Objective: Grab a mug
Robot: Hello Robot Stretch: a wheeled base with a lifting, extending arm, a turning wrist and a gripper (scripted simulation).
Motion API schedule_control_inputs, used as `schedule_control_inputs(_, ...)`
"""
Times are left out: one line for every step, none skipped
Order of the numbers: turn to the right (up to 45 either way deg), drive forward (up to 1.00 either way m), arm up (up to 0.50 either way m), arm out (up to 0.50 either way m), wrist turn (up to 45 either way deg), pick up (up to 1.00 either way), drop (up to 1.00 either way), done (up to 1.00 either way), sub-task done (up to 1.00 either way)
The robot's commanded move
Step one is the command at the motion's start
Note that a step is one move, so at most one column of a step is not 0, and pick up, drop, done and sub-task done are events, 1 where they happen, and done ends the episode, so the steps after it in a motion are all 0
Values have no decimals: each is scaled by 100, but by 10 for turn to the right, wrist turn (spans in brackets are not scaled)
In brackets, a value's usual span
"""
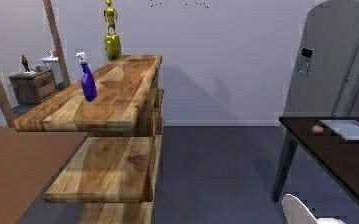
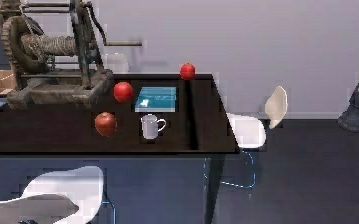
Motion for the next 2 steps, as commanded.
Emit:
schedule_control_inputs(0,0,50,0,0,0,0,0,0)
schedule_control_inputs(0,0,36,0,0,0,0,0,0)
